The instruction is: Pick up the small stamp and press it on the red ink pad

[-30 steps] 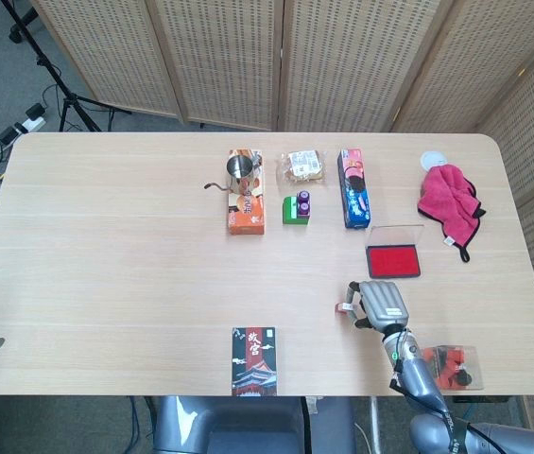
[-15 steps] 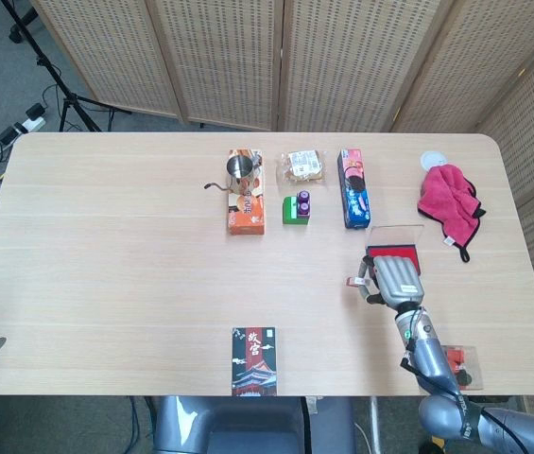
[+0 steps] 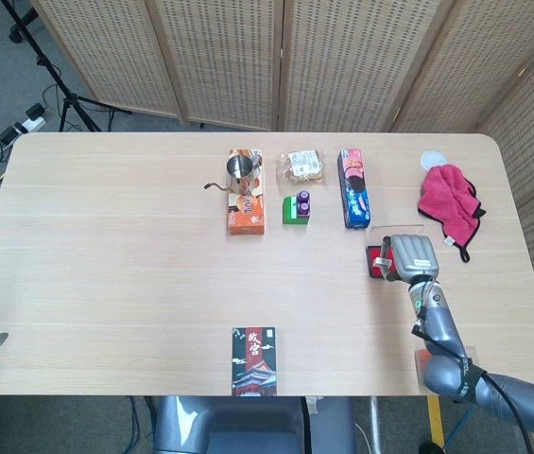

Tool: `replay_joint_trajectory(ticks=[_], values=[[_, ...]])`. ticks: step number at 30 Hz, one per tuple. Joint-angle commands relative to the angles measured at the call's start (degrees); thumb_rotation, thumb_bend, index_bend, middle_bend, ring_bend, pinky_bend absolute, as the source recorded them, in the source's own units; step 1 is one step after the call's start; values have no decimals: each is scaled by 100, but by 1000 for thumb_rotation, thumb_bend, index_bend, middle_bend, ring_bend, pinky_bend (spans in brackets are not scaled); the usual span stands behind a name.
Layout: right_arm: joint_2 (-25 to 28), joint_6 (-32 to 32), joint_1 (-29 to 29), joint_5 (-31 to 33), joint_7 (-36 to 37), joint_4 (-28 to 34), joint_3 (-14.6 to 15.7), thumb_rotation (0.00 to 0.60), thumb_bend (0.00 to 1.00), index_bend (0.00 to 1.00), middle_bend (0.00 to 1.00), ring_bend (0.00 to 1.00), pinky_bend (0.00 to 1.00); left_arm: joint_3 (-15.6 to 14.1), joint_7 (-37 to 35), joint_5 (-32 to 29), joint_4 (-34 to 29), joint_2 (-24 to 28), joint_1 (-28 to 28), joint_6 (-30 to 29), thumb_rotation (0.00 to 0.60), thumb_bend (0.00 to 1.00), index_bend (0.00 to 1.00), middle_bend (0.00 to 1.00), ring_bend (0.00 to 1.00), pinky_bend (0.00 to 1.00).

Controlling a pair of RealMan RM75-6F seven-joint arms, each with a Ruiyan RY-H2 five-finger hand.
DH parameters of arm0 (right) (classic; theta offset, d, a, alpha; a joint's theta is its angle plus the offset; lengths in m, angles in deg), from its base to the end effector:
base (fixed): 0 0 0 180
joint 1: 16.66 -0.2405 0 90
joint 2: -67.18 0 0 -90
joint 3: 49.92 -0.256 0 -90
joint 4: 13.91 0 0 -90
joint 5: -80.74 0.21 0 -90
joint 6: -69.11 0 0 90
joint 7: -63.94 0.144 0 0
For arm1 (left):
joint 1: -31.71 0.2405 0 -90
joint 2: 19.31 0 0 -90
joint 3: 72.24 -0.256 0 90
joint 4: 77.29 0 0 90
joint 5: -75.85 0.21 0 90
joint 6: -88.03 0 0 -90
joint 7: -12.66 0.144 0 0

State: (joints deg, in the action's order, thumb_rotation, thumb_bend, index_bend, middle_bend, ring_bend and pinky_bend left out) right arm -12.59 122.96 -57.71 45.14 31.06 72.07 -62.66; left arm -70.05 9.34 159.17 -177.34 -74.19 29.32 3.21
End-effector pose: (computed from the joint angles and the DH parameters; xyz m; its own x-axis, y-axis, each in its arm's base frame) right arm -0.2259 -0.3684 0.0450 0.4504 -0.3521 0.8205 -0.8715 0.0264 0.4897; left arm -0.3092 0.1639 0.1974 0.3627 0.0307 0.9314 0.9285 0.0738 -0.3640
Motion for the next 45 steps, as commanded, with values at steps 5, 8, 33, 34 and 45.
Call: replay_joint_trajectory(ticks=[5, 8, 33, 34, 45], values=[[-4, -141, -60, 186, 71, -280, 67, 600, 519, 562, 970, 930, 1000, 8, 20, -37, 15, -11, -19, 41, 600, 0, 0, 0, 0, 0], [-16, -218, -83, 269, 115, -397, 104, 600, 519, 562, 970, 930, 1000, 5, 53, -35, 15, -26, -25, 48, 600, 0, 0, 0, 0, 0], [-175, -505, -281, 514, 412, -1047, 117, 600, 555, 562, 970, 930, 1000, 50, 280, -231, 16, -117, -98, 187, 600, 0, 0, 0, 0, 0], [-192, -524, -282, 515, 432, -1084, 121, 600, 557, 562, 970, 930, 1000, 50, 289, -236, 15, -118, -100, 192, 600, 0, 0, 0, 0, 0], [-339, -750, -294, 494, 592, -1446, 203, 600, 569, 562, 970, 930, 1000, 65, 381, -324, 18, -155, -138, 267, 600, 0, 0, 0, 0, 0]])
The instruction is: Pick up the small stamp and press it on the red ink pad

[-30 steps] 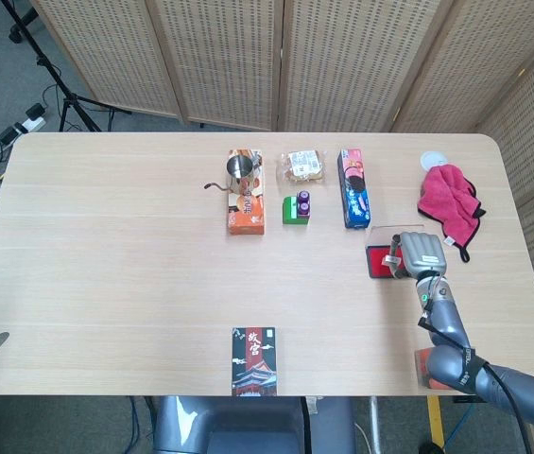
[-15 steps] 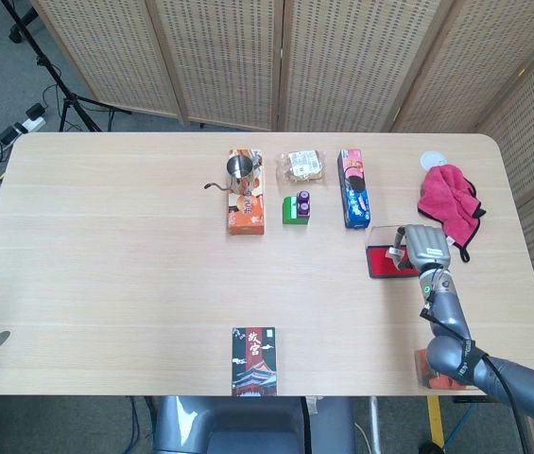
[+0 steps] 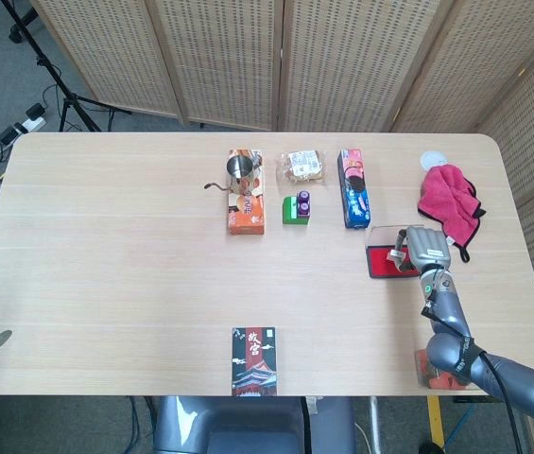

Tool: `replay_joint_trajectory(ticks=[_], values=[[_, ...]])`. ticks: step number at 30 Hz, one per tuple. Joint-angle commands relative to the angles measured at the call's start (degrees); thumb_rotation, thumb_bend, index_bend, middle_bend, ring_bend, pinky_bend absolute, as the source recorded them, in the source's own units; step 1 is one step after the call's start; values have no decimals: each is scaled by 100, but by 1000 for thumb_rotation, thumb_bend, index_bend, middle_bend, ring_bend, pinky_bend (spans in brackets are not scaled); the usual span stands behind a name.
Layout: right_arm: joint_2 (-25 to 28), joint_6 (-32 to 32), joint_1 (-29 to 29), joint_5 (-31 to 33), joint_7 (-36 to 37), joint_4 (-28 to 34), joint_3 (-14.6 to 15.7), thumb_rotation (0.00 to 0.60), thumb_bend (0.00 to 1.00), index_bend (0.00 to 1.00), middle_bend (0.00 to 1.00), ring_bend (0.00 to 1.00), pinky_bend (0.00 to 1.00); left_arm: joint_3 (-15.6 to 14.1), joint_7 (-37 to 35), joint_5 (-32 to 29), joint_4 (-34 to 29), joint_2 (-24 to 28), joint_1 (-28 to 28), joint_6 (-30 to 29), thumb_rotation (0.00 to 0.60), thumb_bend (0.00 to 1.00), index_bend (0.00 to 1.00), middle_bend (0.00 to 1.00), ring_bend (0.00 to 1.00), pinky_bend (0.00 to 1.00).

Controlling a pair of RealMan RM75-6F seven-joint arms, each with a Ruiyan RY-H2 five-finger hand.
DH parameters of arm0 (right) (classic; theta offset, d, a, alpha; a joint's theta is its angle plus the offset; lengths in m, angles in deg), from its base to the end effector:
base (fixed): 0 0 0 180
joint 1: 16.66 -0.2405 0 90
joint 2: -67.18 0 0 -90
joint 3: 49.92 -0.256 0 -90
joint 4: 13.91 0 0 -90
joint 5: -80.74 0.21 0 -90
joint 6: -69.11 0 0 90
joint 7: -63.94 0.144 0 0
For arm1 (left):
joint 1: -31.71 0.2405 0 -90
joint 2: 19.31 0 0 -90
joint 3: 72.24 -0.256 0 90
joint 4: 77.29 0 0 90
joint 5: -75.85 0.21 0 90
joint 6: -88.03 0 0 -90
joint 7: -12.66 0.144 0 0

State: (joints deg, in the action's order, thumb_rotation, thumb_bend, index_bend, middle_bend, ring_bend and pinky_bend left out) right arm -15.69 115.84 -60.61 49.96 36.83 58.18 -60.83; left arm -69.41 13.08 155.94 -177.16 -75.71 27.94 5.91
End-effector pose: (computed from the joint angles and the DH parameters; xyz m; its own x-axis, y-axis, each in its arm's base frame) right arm -0.2629 -0.3965 0.0456 0.4053 -0.3835 0.8299 -0.8651 0.1326 0.4837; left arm -0.3135 0.1727 0.1877 0.3917 0.0625 0.9180 0.9123 0.1031 -0.3963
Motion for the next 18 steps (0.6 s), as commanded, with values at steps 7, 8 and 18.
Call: replay_joint_trajectory(ticks=[7, 8, 18], values=[[-140, -133, 2, 3, 65, -281, 81, 600, 569, 562, 970, 930, 1000, -4, 43, -9, 2, -21, -13, 18, 600, 0, 0, 0, 0, 0], [-148, -138, 2, 2, 69, -300, 84, 600, 569, 562, 970, 930, 1000, -5, 45, -9, 2, -22, -14, 20, 600, 0, 0, 0, 0, 0], [-221, -168, 11, -37, 96, -412, 120, 600, 569, 562, 970, 930, 1000, -14, 26, 13, 4, -24, -4, -4, 600, 0, 0, 0, 0, 0]])
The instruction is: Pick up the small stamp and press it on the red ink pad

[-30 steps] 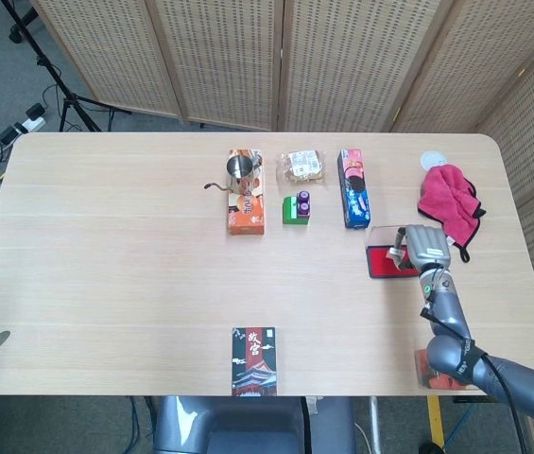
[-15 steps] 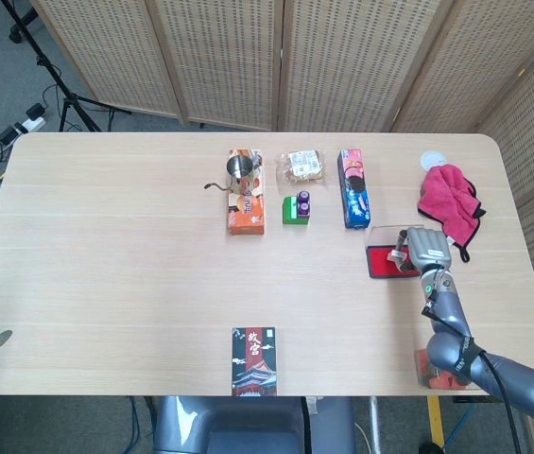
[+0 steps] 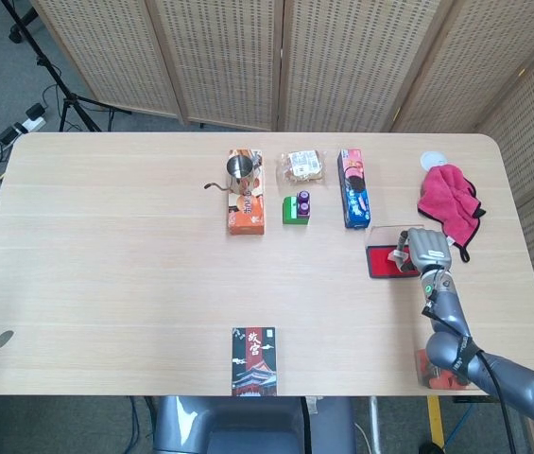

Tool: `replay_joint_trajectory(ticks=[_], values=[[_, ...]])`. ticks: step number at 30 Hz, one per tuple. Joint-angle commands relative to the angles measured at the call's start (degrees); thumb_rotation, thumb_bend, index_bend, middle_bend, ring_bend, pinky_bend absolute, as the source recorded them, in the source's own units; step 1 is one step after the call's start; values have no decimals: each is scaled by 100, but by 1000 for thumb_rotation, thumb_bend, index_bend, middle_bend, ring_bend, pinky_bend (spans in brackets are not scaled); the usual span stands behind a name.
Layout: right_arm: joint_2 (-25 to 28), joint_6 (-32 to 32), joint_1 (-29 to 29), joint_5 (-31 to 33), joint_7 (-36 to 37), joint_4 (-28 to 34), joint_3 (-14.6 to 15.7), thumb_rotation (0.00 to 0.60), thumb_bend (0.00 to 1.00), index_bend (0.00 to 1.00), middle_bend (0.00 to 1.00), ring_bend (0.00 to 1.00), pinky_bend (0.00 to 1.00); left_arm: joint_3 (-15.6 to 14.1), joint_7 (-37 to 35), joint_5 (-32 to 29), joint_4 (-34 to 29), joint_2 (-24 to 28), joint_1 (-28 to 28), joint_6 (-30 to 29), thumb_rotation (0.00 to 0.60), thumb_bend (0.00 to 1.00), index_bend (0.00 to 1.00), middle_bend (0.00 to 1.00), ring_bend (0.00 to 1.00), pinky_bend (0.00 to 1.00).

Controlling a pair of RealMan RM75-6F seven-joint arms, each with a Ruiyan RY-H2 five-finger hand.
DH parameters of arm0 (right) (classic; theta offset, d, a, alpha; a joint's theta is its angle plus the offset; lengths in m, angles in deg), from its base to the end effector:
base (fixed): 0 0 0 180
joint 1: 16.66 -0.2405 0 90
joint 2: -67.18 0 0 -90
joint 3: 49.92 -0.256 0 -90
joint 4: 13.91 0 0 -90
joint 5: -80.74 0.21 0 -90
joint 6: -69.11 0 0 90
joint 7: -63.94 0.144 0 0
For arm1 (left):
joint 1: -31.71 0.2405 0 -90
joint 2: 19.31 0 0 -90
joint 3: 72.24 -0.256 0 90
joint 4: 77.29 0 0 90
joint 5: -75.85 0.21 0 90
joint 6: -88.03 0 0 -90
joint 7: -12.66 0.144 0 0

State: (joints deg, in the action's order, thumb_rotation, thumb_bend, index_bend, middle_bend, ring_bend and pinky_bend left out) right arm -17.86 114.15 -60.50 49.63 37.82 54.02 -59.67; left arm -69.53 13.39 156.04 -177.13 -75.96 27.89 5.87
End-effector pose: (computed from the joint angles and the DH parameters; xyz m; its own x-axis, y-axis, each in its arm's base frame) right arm -0.2754 -0.3966 0.0371 0.4103 -0.4028 0.8181 -0.8551 0.1418 0.4987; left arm -0.3131 0.1726 0.1861 0.3935 0.0643 0.9171 0.9118 0.1006 -0.3982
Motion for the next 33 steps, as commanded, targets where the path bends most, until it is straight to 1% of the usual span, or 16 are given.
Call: replay_joint_trajectory(ticks=[1, 11, 14, 18, 21, 24, 28, 33], values=[[-6, 6, 0, -3, -7, 6, 6, 600, 569, 562, 970, 930, 1000, -3, -10, 6, 2, 3, 2, -4, 600, 0, 0, 0, 0, 0], [100, 83, 20, -3, 54, 171, -60, 600, 569, 562, 970, 930, 1000, -14, -65, 41, 3, 19, 16, -29, 600, 0, 0, 0, 0, 0], [288, 160, 44, -58, 107, 397, -121, 600, 569, 562, 970, 930, 1000, -22, -79, 62, 2, 27, 22, -38, 600, 0, 0, 0, 0, 0], [705, 334, 112, -181, 200, 934, -219, 600, 569, 562, 970, 930, 1000, -34, -109, 100, 6, 36, 30, -55, 600, 0, 0, 0, 0, 0], [962, 417, 160, -255, 214, 1281, -228, 600, 569, 562, 970, 930, 1000, -44, -126, 127, 10, 40, 29, -53, 600, 0, 0, 0, 0, 0], [1182, 483, 205, -343, 187, 1615, -183, 600, 569, 562, 970, 930, 1000, -53, -136, 159, 20, 45, 29, -61, 600, 0, 0, 0, 0, 0], [1413, 596, 360, -705, 224, 2267, 9, 600, 569, 562, 970, 930, 1000, -70, -159, 203, 31, 46, 36, -76, 600, 0, 0, 0, 0, 0], [1372, 680, 466, -991, 312, 2437, 149, 600, 569, 562, 970, 930, 1000, -80, -160, 225, 35, 43, 38, -81, 600, 0, 0, 0, 0, 0]])
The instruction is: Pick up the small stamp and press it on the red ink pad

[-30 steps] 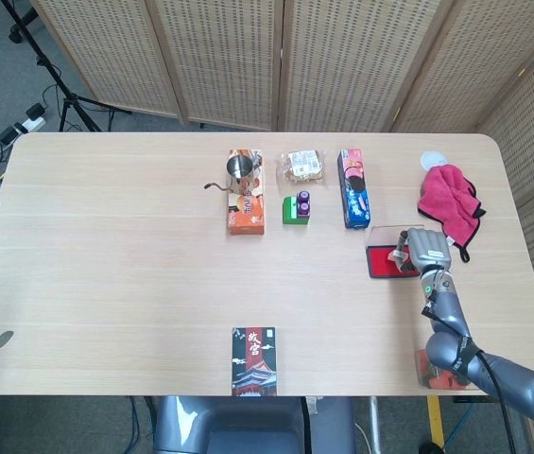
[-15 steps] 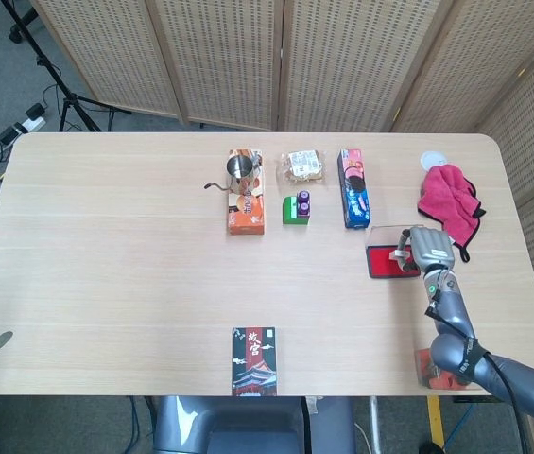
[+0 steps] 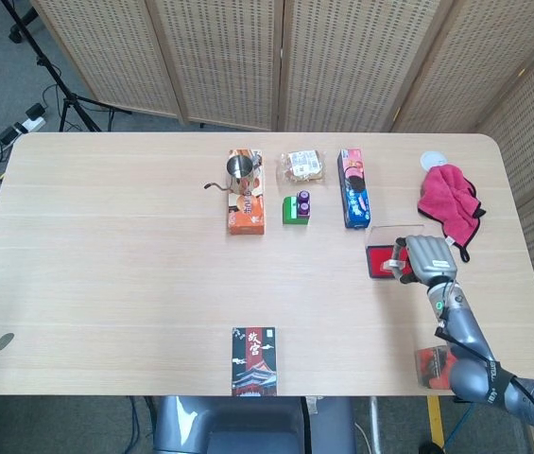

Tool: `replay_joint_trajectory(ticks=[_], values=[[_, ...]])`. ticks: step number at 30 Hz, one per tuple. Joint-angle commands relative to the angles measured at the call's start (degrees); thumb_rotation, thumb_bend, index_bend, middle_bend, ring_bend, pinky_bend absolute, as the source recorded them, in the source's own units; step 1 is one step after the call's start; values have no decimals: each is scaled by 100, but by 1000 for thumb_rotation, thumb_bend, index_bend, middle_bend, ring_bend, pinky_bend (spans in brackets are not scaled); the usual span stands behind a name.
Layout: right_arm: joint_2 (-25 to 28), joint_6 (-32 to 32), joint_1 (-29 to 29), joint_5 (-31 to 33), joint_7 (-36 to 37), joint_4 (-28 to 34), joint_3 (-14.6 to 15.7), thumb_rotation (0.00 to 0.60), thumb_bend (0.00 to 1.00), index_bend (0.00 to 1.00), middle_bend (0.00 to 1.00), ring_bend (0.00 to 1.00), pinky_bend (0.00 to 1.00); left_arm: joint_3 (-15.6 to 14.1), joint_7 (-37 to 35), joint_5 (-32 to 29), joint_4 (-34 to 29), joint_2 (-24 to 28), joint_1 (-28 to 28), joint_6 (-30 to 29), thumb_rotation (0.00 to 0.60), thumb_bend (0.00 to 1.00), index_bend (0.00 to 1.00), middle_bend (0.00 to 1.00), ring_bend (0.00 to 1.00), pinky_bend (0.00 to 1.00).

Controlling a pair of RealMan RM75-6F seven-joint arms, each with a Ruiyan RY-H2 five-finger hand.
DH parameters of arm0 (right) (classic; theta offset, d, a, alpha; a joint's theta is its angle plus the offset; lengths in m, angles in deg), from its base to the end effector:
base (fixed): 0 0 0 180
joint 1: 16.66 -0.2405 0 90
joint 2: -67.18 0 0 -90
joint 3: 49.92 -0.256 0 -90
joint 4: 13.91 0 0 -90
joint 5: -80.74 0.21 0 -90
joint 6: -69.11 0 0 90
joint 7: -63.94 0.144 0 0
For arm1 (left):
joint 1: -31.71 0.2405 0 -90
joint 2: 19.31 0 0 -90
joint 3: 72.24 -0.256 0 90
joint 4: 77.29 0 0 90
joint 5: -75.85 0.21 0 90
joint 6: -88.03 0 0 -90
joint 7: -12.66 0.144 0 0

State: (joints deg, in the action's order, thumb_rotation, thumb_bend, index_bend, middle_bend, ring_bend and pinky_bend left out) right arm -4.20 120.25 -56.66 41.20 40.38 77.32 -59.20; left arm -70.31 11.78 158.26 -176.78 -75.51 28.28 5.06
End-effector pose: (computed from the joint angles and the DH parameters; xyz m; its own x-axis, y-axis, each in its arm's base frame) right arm -0.2374 -0.3548 0.0761 0.4038 -0.3806 0.8319 -0.8969 0.0144 0.4419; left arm -0.3114 0.1682 0.1873 0.3863 0.0634 0.9202 0.9178 0.0731 -0.3904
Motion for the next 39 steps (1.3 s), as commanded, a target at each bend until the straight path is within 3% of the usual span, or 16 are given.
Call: replay_joint_trajectory(ticks=[1, 20, 25, 34, 39], values=[[-11, 82, 96, -183, 58, 119, 128, 600, 569, 562, 971, 930, 1000, -5, 3, 6, 0, -2, 1, 0, 600, 0, 0, 0, 0, 0], [-714, 191, 254, -488, 212, -315, 364, 600, 553, 562, 970, 930, 1000, -54, 73, 80, -23, -30, 4, 0, 600, 0, 0, 0, 0, 0], [-729, 140, 260, -491, 220, -368, 376, 600, 490, 554, 970, 930, 1000, -53, 96, 66, -25, -39, 2, 5, 600, 0, 0, 0, 0, 0], [-712, 5, 276, -563, 264, -435, 432, 600, 283, 496, 970, 930, 1000, -66, 129, 66, -40, -27, -5, 29, 600, 0, 0, 0, 0, 0], [-704, -11, 291, -596, 318, -448, 420, 600, 252, 468, 970, 930, 1000, -70, 127, 85, -24, -37, -3, 16, 600, 0, 0, 0, 0, 0]])
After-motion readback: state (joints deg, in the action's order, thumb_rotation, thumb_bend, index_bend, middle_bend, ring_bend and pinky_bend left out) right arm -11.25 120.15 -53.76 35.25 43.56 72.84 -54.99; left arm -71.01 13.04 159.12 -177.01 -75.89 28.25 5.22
